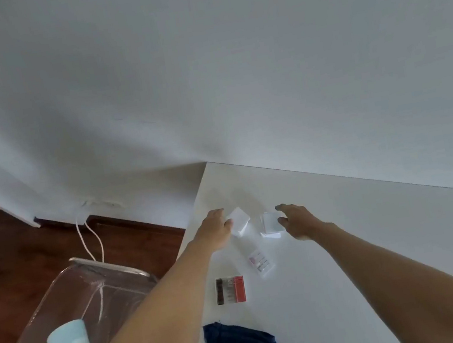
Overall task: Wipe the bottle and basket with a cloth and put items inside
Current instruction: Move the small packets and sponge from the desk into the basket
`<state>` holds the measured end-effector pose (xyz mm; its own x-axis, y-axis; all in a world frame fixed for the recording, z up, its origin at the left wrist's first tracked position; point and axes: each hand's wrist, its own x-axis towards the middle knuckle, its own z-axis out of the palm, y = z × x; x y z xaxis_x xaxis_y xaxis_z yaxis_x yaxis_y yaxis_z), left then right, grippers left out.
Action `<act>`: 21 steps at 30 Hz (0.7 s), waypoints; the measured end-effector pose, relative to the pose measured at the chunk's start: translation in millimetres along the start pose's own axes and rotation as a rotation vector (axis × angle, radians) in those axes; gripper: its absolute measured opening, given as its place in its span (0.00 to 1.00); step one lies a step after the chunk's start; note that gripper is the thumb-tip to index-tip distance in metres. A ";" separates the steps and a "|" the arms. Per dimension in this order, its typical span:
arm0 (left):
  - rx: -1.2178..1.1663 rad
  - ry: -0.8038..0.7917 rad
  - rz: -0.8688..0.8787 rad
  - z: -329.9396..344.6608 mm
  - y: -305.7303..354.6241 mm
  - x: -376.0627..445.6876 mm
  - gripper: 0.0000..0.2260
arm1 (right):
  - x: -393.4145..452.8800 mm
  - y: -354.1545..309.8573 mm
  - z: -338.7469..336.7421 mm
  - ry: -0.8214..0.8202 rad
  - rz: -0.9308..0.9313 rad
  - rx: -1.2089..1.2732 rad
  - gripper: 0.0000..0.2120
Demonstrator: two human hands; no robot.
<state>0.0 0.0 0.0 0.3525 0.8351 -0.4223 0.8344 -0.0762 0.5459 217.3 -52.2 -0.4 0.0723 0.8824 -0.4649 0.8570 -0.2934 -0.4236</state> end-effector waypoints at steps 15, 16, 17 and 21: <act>-0.039 0.125 -0.140 28.8 8.9 43.2 0.24 | 45.5 9.3 5.7 -0.166 -0.060 -0.075 0.28; -0.031 0.096 -0.172 27.3 10.2 45.5 0.25 | 47.2 9.4 6.1 -0.176 -0.060 -0.081 0.28; -0.016 0.063 -0.201 26.0 11.8 47.6 0.26 | 48.6 9.1 5.8 -0.184 -0.054 -0.084 0.28; 0.017 -0.049 -0.287 26.0 14.2 54.5 0.28 | 53.2 8.4 4.1 -0.229 -0.024 -0.094 0.27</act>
<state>42.1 30.3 -34.1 0.1206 0.7968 -0.5921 0.9097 0.1500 0.3872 226.3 -9.3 -31.9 -0.0573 0.7789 -0.6245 0.9016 -0.2283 -0.3675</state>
